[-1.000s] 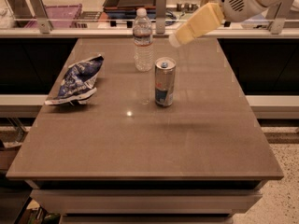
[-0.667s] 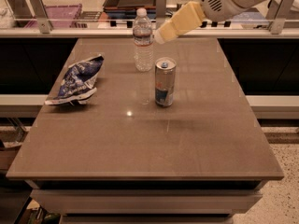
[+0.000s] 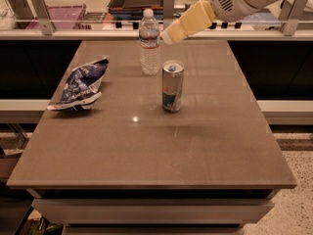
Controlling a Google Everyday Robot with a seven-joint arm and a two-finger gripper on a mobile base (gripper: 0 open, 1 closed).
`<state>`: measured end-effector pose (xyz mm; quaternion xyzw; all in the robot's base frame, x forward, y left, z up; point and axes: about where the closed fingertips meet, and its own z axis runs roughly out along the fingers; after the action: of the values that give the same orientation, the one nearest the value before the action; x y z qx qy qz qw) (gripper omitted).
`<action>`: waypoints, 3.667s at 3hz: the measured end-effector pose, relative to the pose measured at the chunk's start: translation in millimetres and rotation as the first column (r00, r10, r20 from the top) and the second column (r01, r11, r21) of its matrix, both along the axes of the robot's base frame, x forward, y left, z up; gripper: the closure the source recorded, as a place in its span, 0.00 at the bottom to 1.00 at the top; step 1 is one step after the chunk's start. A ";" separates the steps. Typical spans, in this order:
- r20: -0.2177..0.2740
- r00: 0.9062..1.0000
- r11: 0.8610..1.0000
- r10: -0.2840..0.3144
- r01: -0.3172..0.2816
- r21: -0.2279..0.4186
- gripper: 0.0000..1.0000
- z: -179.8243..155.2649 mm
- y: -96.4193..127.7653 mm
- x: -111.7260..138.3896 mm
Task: Pick water bottle
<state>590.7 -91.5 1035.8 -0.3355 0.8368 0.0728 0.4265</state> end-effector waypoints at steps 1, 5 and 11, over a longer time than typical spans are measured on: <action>0.048 0.999 1.000 0.006 -0.007 0.024 0.00 3.2 5.9 9.9; 0.094 0.990 0.981 0.102 -0.116 0.158 0.00 -17.3 78.7 101.1; 0.077 0.988 0.942 0.135 -0.152 0.300 0.39 -83.1 112.8 149.3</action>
Offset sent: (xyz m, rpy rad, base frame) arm 0.0726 0.0468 0.0076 0.1844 -0.1856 0.0870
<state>740.0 21.4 952.6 -0.3275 0.7767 0.2225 0.4899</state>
